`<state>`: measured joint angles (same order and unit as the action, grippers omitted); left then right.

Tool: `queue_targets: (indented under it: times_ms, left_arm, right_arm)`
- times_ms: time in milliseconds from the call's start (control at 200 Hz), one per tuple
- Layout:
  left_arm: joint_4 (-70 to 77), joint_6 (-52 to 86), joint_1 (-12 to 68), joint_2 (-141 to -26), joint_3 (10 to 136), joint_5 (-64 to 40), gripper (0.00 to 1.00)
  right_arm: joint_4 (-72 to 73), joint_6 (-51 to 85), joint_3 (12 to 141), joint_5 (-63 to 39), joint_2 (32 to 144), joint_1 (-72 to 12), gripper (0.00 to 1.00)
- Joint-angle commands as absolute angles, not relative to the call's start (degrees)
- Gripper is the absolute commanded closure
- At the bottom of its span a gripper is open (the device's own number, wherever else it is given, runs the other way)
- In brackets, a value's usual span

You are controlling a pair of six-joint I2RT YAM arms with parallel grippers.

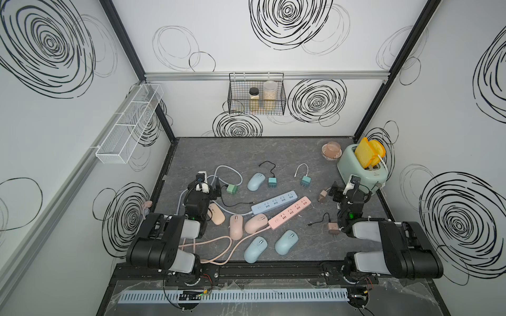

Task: Unplug the wireless mouse
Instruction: Reset both arms

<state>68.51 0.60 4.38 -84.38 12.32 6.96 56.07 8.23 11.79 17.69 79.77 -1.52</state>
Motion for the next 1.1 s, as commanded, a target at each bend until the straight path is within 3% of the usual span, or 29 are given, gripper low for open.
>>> queue_targets:
  times_ms: [0,115,225,330,405,485,775,976,1096]
  left_arm:
    - [72.33,0.06,4.0,-83.94,12.5,6.6,0.03]
    - [72.23,0.18,3.87,-84.02,12.57,6.36,0.03]
    - [72.25,0.15,3.89,-84.01,12.55,6.42,0.03]
    - [72.38,0.18,3.95,-83.91,12.4,6.51,0.03]
    - [73.3,-0.04,4.4,-83.63,11.79,7.31,0.03]
    - [73.85,-0.31,5.01,-83.77,11.61,8.89,0.03]
    - [74.17,-0.46,5.53,-83.85,11.38,9.83,0.03]
    - [82.32,-2.43,9.55,-84.44,7.86,18.14,0.03]
    - [81.05,-2.28,9.21,-84.33,8.39,17.55,0.03]
  right_arm:
    - [57.65,5.95,17.04,12.0,82.88,-1.15,0.02]
    - [58.87,3.89,17.05,7.0,84.27,-1.06,0.02]
    - [79.04,0.09,9.37,3.62,88.12,-0.88,0.02]
    - [63.48,3.69,14.47,5.88,84.77,-0.91,0.02]
    - [71.42,2.11,11.94,6.4,86.49,-0.8,0.02]
    - [64.85,4.22,13.84,6.9,84.71,-0.71,0.02]
    - [66.76,3.5,13.37,6.97,85.26,-0.8,0.02]
    - [66.5,3.69,13.41,6.79,85.23,-0.72,0.02]
    - [66.37,3.64,13.52,6.16,85.21,-0.45,0.02]
